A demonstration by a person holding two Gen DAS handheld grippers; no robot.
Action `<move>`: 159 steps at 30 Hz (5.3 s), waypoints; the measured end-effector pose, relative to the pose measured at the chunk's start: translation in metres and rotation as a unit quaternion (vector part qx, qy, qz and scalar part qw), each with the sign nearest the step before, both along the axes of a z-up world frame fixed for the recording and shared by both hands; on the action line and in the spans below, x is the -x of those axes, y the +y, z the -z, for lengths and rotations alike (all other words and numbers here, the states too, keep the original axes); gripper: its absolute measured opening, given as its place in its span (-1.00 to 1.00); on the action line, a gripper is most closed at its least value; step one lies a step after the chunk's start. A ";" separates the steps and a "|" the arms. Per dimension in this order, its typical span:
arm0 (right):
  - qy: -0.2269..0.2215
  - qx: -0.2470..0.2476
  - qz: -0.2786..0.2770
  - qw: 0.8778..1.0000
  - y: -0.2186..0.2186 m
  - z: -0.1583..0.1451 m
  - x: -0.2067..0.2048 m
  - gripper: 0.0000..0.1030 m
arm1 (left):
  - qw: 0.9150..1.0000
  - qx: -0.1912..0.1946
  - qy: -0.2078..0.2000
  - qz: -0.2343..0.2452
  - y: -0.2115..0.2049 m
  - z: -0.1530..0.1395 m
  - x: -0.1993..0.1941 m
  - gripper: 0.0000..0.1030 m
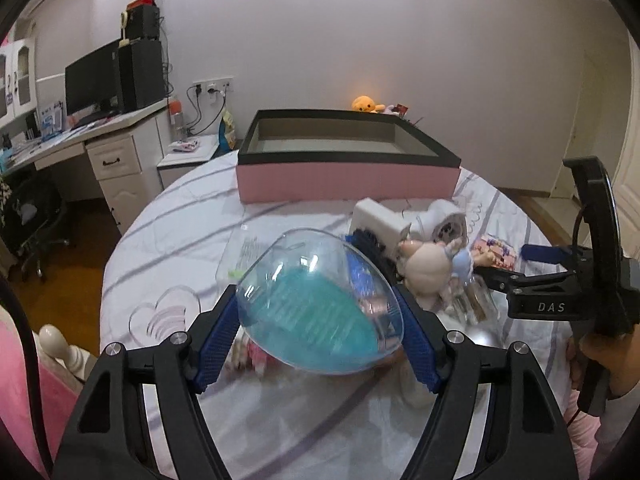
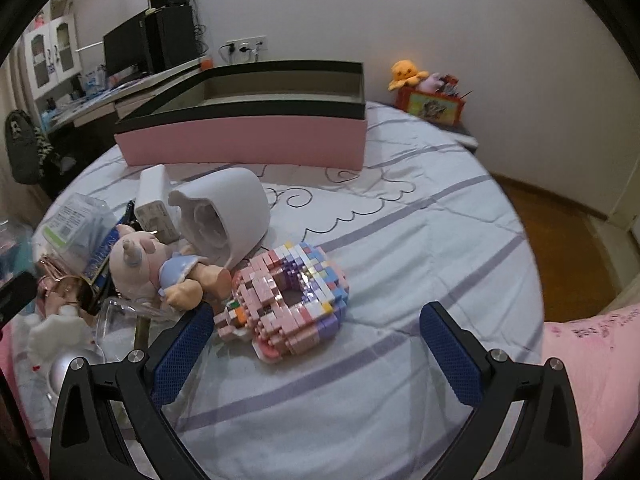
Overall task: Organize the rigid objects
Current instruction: 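Grasp the teal heart compact with the left tool while the right tool grasps the pink block figure, then carry the teal compact and pink block figure into the tray box with both tools, then release both items in the tray and lift both tools back, then grasp the white round figurine with the left tool while the right tool grasps the glass bottle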
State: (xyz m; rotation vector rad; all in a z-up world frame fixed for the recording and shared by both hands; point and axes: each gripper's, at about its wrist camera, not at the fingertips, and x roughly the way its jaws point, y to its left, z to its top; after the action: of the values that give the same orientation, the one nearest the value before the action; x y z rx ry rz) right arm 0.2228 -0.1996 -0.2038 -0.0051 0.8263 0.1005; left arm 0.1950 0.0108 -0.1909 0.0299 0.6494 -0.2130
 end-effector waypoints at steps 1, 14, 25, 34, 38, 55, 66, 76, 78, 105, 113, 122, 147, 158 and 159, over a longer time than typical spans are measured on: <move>0.002 -0.008 -0.006 1.000 -0.002 0.000 -0.002 0.82 | 1.000 -0.001 0.001 0.002 -0.001 -0.001 -0.002 0.46; -0.043 -0.011 -0.024 0.999 -0.007 -0.028 0.003 0.31 | 0.998 0.006 -0.004 0.059 -0.030 -0.033 -0.036 0.35; -0.079 -0.023 -0.039 0.996 -0.007 -0.062 -0.040 0.31 | 0.995 0.012 0.054 0.083 -0.035 -0.023 -0.097 0.07; -0.061 -0.050 -0.039 0.996 -0.015 -0.043 -0.039 0.31 | 0.995 0.023 0.055 0.086 -0.026 -0.011 -0.060 0.67; -0.059 -0.056 -0.040 0.996 -0.015 -0.041 -0.038 0.31 | 0.993 0.007 0.072 0.096 -0.046 -0.002 -0.061 0.72; -0.090 -0.052 -0.057 0.993 -0.005 -0.069 -0.052 0.32 | 0.997 -0.020 0.023 0.071 -0.049 -0.046 -0.112 0.46; -0.080 -0.040 -0.073 0.993 0.028 -0.076 -0.137 0.32 | 0.996 -0.045 0.071 0.032 -0.037 -0.034 -0.232 0.46; -0.012 -0.047 -0.073 0.996 0.034 -0.036 -0.184 0.33 | 0.990 -0.068 0.120 0.007 -0.033 -0.002 -0.259 0.58; -0.018 -0.039 -0.068 0.997 0.034 -0.036 -0.183 0.34 | 0.990 -0.064 0.127 -0.008 -0.028 -0.001 -0.260 0.68; -0.274 -0.002 -0.001 0.962 0.031 -0.162 0.089 1.00 | 0.983 -0.010 -0.178 -0.049 -0.003 -0.123 0.057 0.99; -0.308 0.002 0.017 0.951 0.029 -0.169 0.148 1.00 | 0.975 0.000 -0.217 -0.051 0.001 -0.136 0.109 0.99; -0.325 0.002 0.012 0.946 0.034 -0.173 0.182 1.00 | 0.968 -0.008 -0.242 -0.067 0.004 -0.144 0.134 0.99; -0.293 -0.001 0.001 0.956 0.040 -0.147 0.166 1.00 | 0.983 -0.005 -0.177 -0.049 0.005 -0.104 0.108 1.00; -0.176 -0.009 0.009 0.984 0.017 -0.061 0.132 1.00 | 0.999 0.001 -0.024 -0.025 -0.022 -0.009 0.066 0.99; -0.169 -0.008 0.011 0.986 0.014 -0.056 0.131 1.00 | 1.000 0.002 -0.014 -0.023 -0.025 -0.004 0.064 0.99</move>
State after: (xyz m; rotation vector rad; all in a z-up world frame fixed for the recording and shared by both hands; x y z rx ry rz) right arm 0.0923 -0.1855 -0.1480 0.0028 0.4859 0.0822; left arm 0.1308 -0.0141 -0.1874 0.0137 0.6204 -0.1694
